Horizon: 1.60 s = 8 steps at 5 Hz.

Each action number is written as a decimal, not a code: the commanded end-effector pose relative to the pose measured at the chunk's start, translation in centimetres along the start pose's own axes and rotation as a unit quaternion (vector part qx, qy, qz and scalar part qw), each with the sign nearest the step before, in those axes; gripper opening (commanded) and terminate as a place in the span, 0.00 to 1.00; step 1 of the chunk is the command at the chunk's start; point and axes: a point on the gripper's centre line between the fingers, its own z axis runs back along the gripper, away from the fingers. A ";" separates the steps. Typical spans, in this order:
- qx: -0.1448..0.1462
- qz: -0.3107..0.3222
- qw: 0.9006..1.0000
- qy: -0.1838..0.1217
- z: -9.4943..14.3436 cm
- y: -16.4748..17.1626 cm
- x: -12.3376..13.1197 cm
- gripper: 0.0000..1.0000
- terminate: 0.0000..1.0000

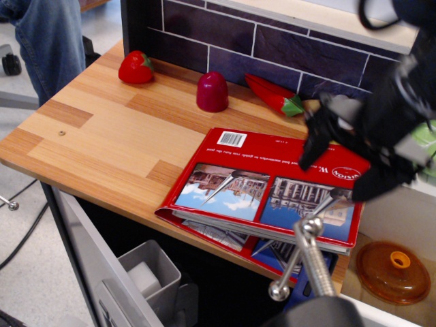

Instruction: Open book

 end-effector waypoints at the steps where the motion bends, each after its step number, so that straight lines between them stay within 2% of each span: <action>1: -0.006 0.028 0.999 -0.041 -0.3 -2.4 1.6 1.00 0.00; 2: 0.011 0.021 0.998 -0.052 -2.0 -2.5 1.4 1.00 0.00; 3: 0.014 0.021 0.999 -0.039 -2.9 -2.6 0.9 1.00 0.00; 4: 0.028 0.025 0.998 -0.041 -3.1 -3.1 0.9 1.00 0.00; 5: 0.053 0.014 0.998 -0.039 -2.7 -1.4 0.9 1.00 0.00; 6: 0.085 0.001 0.995 -0.053 -1.6 1.8 1.6 1.00 0.00; 7: 0.070 -0.021 0.997 -0.037 1.0 5.1 2.3 1.00 0.00; 8: 0.032 -0.039 0.998 -0.023 3.8 8.3 2.9 1.00 0.00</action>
